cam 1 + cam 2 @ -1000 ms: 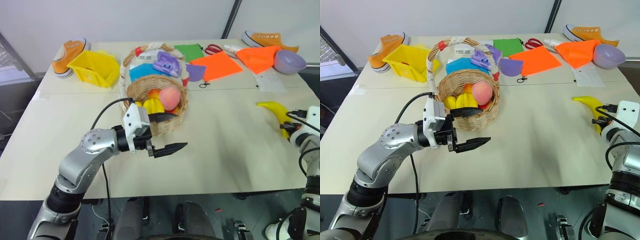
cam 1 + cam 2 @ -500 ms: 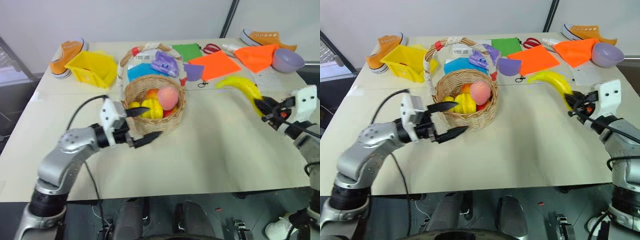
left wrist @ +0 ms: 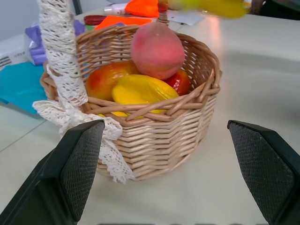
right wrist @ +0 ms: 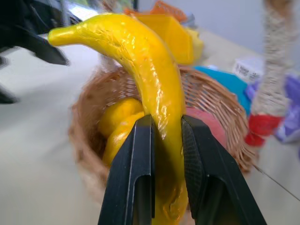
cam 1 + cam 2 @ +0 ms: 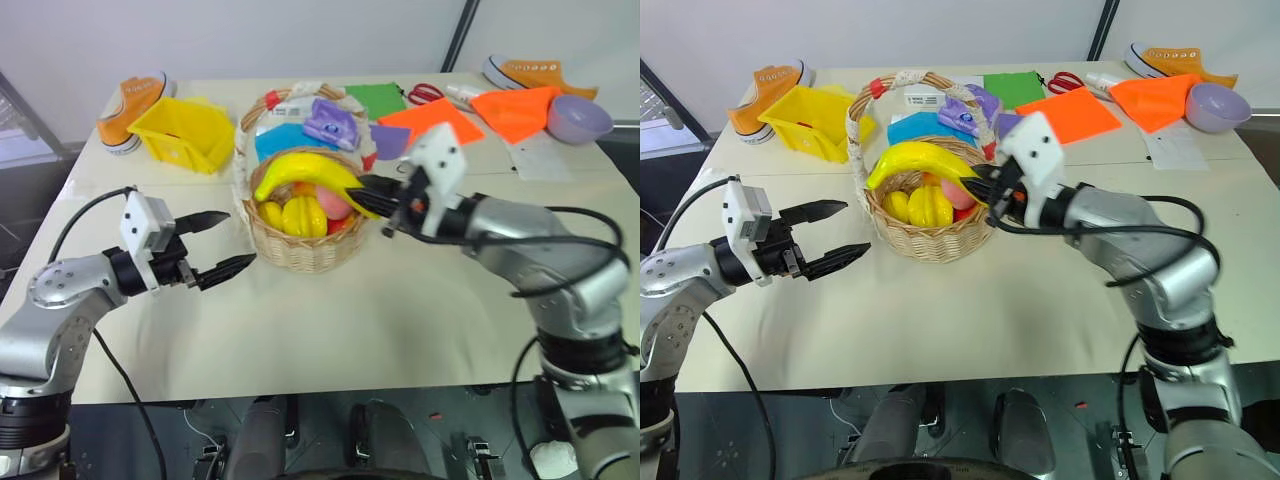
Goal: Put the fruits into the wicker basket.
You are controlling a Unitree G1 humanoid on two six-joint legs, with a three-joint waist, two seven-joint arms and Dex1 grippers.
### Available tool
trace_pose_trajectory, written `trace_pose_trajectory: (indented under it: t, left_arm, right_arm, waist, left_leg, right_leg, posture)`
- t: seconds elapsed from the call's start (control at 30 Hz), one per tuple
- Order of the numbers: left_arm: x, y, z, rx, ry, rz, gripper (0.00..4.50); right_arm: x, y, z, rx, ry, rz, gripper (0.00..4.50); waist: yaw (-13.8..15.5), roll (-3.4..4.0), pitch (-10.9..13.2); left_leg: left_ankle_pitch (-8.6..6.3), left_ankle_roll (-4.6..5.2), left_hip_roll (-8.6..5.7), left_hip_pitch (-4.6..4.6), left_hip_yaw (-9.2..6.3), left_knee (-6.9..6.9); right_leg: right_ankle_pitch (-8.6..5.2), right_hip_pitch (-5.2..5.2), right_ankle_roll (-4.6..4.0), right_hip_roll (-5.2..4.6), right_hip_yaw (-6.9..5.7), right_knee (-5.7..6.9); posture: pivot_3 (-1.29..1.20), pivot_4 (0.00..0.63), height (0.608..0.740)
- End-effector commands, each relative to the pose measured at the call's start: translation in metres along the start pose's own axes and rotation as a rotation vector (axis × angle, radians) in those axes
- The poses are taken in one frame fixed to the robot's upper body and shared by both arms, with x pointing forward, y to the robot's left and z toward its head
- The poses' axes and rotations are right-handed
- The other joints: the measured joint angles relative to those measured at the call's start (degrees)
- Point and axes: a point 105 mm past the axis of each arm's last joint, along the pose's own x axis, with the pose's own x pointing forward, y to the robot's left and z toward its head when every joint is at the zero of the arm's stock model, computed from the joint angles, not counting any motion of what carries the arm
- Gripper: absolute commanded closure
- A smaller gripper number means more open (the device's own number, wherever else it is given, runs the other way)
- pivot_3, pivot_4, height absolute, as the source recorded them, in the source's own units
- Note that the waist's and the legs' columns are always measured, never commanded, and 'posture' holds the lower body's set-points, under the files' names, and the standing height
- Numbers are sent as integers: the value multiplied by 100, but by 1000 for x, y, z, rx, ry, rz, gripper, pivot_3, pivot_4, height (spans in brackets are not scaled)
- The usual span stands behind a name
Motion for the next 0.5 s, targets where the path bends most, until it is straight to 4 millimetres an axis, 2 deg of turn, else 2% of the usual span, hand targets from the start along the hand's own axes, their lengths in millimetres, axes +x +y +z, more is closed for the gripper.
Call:
trace_pose_trajectory:
  t: [0.03,0.1,0.2,0.33,0.43,0.5]
  left_arm:
    - [-1,-4,13,44,-33,-4,0]
    - [1,-7,16,45,-40,-6,0]
    - [3,-10,18,43,-49,-7,0]
    - [10,-18,21,37,-68,-28,0]
    - [17,-27,25,26,-90,-60,0]
    - [22,-32,27,18,-105,-82,0]
  right_arm:
    - [18,-4,0,-67,30,-57,3994]
    - [25,1,2,-62,17,-38,3994]
    - [26,15,9,-94,-22,25,2751]
    - [11,18,20,-155,-85,45,704]
    - [-16,19,27,-180,-128,91,704]
    - [-31,12,30,-172,-138,86,704]
  waist:
    - [7,0,0]
    - [6,0,0]
    - [5,0,0]
    - [3,0,0]
    - [47,-1,0]
    - [51,-2,0]
  left_leg:
    - [0,0,-1,-1,0,1]
    - [0,2,-3,-5,0,5]
    - [1,4,-3,-6,1,11]
    - [0,5,-2,-6,0,12]
    - [-1,6,-2,-6,-1,13]
    - [-3,10,-4,-6,-1,16]
  right_leg:
    - [0,1,0,0,-2,0]
    - [3,1,6,2,-5,1]
    - [7,2,14,5,-5,1]
    - [8,2,15,9,-4,3]
    - [8,4,15,10,-5,2]
    - [9,8,17,8,-5,0]
  posture:
    - [0,150,729]
    - [0,150,729]
    - [0,150,729]
    - [0,150,729]
    - [0,150,729]
    - [0,150,729]
